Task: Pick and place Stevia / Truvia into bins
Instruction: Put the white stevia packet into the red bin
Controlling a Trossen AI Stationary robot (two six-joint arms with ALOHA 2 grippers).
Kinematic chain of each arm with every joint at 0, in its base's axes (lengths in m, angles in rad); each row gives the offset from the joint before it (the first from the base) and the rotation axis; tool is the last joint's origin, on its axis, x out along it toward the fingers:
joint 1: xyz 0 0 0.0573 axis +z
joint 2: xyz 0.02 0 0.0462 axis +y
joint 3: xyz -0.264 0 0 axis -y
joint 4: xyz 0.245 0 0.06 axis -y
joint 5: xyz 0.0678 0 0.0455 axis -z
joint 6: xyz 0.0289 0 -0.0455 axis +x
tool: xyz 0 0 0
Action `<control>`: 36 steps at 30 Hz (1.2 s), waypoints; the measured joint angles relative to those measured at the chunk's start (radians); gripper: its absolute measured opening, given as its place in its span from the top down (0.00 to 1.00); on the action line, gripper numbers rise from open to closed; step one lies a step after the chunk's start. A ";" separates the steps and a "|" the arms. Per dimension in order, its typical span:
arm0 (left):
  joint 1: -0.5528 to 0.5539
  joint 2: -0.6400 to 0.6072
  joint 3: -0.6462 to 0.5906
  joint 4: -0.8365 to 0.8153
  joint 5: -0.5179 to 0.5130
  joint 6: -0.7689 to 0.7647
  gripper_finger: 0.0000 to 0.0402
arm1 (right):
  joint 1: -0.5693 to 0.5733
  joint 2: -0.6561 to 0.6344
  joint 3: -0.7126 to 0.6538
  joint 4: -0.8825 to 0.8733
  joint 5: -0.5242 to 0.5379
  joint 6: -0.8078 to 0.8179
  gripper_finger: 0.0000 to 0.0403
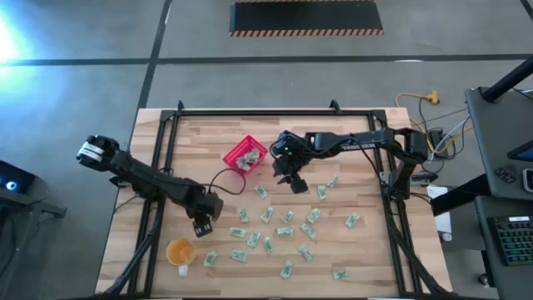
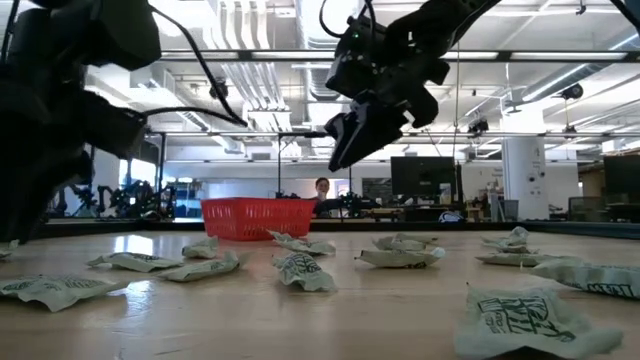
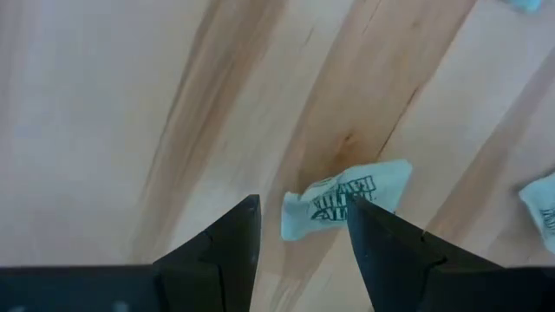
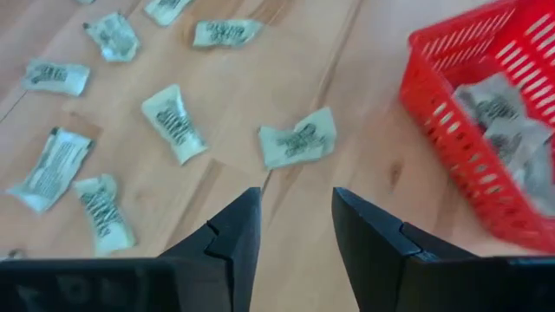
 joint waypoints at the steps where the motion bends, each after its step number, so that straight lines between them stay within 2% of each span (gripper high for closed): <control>1: -0.006 0.012 0.000 0.000 0.002 -0.004 0.61 | 0.002 0.000 0.000 -0.006 0.000 0.000 0.67; 8: -0.018 0.090 0.016 -0.005 0.004 -0.003 0.61 | 0.017 -0.002 -0.001 -0.015 0.000 0.003 0.68; 12: -0.018 0.095 0.019 -0.008 0.003 0.003 0.63 | 0.020 -0.002 -0.001 -0.017 0.000 0.006 0.68; 16: -0.018 0.082 0.017 -0.014 -0.006 0.004 0.75 | 0.020 -0.002 -0.001 -0.018 0.000 0.011 0.70; 20: -0.017 0.072 0.014 -0.015 -0.017 0.022 0.94 | 0.020 -0.002 -0.001 -0.038 0.014 0.028 0.72; 22: -0.018 0.066 0.014 -0.008 -0.022 0.038 0.98 | 0.020 -0.007 -0.001 -0.070 0.046 0.030 0.73; 29: -0.018 0.054 0.030 -0.001 -0.097 0.106 0.99 | 0.020 -0.029 -0.001 -0.183 0.195 0.157 0.77; 36: -0.018 0.053 0.096 -0.007 -0.221 0.236 1.00 | 0.020 -0.034 -0.037 -0.238 0.200 0.213 0.81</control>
